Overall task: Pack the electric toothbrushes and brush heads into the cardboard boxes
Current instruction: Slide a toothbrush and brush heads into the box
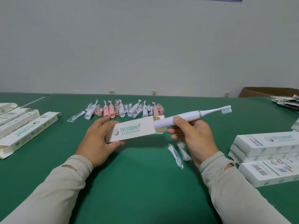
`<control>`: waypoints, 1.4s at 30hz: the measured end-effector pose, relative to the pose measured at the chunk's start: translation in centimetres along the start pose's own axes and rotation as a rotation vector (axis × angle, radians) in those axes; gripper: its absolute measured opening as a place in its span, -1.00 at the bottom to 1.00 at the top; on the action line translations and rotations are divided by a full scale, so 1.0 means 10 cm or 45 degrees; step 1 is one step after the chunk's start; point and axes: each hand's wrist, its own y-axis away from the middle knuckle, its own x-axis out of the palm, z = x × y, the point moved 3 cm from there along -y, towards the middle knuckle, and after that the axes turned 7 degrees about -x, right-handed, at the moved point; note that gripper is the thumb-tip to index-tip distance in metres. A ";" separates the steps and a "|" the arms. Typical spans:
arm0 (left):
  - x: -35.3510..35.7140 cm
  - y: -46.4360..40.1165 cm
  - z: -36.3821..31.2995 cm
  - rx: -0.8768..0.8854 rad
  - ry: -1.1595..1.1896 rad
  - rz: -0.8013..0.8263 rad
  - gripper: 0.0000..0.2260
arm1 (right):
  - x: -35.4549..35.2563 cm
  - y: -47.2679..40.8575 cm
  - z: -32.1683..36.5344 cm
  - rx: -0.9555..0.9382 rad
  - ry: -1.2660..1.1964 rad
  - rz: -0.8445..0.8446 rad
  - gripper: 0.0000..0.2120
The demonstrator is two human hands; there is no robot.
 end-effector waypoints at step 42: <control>0.05 -0.04 0.09 0.021 0.006 -0.038 -0.47 | 0.02 0.04 -0.03 -0.371 0.754 0.080 -0.76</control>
